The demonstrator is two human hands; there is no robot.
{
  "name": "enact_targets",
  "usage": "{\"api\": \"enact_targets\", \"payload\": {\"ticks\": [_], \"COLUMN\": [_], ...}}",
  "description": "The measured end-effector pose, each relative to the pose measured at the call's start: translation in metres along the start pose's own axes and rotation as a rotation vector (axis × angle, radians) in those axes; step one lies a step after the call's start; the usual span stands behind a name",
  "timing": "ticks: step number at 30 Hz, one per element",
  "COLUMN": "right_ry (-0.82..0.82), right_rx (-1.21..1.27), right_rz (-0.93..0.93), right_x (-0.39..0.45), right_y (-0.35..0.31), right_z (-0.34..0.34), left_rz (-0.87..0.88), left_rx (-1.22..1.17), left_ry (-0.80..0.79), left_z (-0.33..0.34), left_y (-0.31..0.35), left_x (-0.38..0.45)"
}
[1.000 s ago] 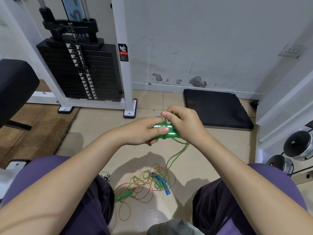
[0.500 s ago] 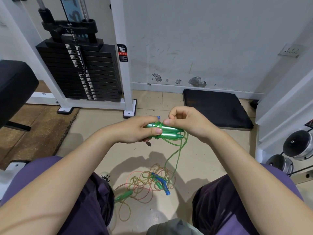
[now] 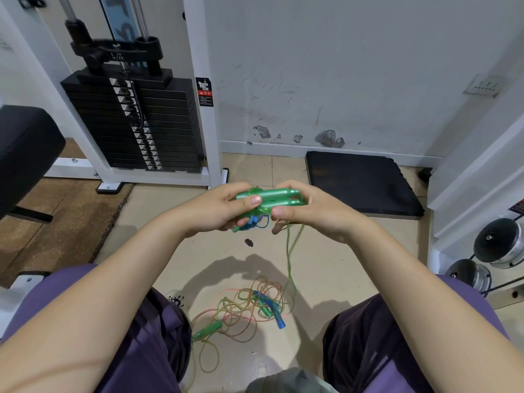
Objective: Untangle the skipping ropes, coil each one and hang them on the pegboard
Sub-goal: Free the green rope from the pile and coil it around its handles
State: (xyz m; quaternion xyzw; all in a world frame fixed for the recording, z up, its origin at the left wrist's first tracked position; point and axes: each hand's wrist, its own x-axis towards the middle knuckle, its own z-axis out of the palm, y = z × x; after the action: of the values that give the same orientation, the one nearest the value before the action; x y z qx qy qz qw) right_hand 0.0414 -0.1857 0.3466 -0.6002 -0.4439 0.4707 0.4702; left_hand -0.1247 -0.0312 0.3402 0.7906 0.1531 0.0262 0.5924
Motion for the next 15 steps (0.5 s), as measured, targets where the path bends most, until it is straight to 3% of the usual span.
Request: {"api": "enact_targets", "payload": {"ticks": [6, 10, 15], "right_ry": [0.152, 0.389, 0.283], "right_rx": [-0.210, -0.302, -0.286], "right_rz": [0.049, 0.072, -0.031], "right_x": [0.004, 0.007, 0.008], "right_y": [0.008, 0.013, 0.013], "right_z": [-0.001, -0.007, 0.000], "left_rz": [-0.041, -0.087, -0.079], "left_rx": [0.080, 0.380, 0.330], "left_ry": [0.095, 0.229, 0.098], "left_z": [-0.008, -0.014, -0.005], "left_y": [-0.004, -0.009, -0.008], "left_x": [0.002, 0.004, 0.002]}}
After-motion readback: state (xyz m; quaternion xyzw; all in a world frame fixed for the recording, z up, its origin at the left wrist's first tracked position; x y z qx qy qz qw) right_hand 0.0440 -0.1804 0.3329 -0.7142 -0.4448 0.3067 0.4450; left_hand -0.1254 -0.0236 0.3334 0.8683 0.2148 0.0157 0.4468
